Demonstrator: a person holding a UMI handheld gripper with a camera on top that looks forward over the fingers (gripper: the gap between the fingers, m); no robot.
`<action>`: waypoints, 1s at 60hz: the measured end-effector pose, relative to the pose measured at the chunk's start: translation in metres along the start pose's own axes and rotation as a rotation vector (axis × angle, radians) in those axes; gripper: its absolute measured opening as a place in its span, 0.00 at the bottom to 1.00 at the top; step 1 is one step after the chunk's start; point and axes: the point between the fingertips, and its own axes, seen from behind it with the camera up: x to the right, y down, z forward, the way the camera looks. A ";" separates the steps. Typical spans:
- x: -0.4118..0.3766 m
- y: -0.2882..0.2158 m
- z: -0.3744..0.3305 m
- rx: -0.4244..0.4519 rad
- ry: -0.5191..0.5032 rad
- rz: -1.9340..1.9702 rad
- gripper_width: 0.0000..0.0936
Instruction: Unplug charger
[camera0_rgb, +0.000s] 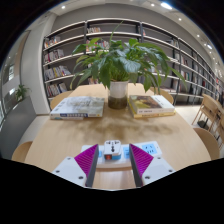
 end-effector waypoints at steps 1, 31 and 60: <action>-0.002 -0.003 -0.001 0.021 0.003 -0.004 0.60; 0.034 -0.072 -0.027 -0.015 -0.025 0.133 0.10; 0.270 -0.038 -0.024 -0.058 0.079 0.082 0.10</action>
